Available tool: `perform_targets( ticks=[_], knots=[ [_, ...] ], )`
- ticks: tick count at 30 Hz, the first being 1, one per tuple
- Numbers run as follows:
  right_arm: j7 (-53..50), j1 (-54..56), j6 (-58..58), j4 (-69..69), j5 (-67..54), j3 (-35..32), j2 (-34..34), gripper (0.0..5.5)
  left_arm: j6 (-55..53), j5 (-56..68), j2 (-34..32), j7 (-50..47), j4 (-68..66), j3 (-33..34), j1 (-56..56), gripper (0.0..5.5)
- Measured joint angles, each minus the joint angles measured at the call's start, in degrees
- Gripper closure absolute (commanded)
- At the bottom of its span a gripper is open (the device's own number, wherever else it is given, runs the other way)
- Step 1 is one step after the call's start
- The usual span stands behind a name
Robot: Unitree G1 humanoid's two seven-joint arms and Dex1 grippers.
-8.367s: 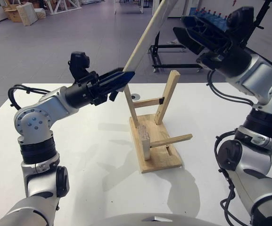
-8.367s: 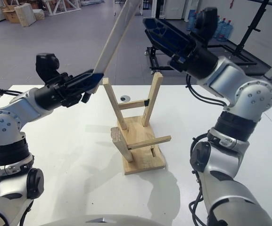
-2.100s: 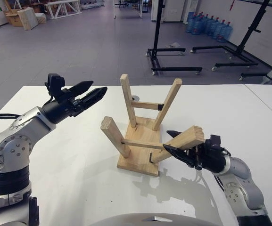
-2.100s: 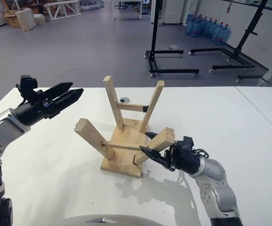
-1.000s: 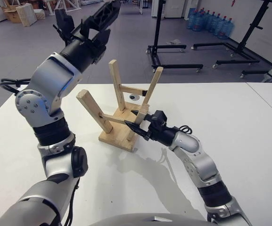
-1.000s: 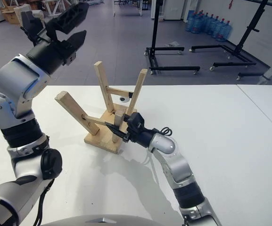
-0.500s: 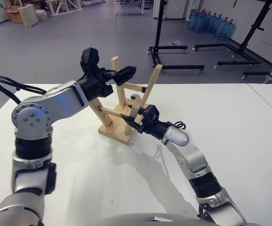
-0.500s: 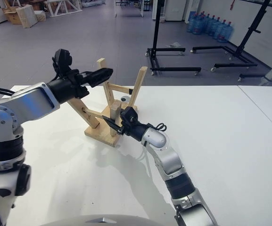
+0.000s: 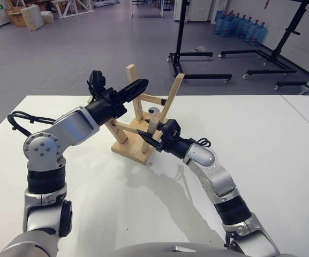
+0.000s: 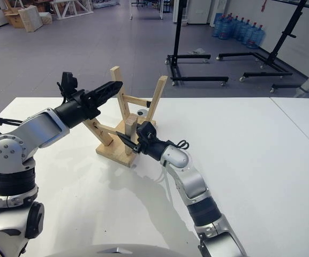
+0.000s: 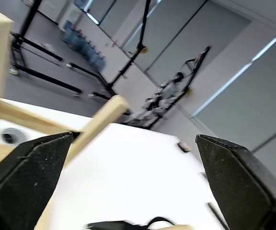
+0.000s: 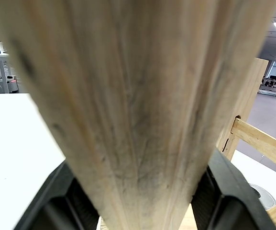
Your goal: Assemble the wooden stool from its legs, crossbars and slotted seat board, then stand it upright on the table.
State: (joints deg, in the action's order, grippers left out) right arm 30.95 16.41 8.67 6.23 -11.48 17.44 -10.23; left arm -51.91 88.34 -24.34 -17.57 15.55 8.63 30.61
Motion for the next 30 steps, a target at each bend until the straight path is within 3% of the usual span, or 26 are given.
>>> perform_targets(
  ticks=[11,16,22,26,30],
  knots=[
    [0.03,0.00,0.03,0.02,0.01,0.14,0.03,3.39,15.05,22.51,16.24,-14.35,-1.09,2.57,1.71,0.79],
    [0.03,0.00,0.01,-0.01,0.13,0.22,0.17,3.39,17.47,24.42,19.92,-17.06,-3.20,3.47,-1.27,0.79],
    [0.00,0.00,0.62,0.20,0.14,0.20,0.41,3.39,14.57,21.75,19.66,-11.15,-9.45,1.93,-10.63,0.79],
    [-0.13,0.02,2.87,0.67,0.28,0.47,0.83,3.39,12.76,16.68,20.06,-1.98,-12.76,0.70,-12.13,0.79],
    [-0.26,0.03,3.43,0.85,0.94,0.54,0.83,3.39,12.52,13.94,20.72,0.90,-13.59,0.57,-11.89,0.79]
  ],
)
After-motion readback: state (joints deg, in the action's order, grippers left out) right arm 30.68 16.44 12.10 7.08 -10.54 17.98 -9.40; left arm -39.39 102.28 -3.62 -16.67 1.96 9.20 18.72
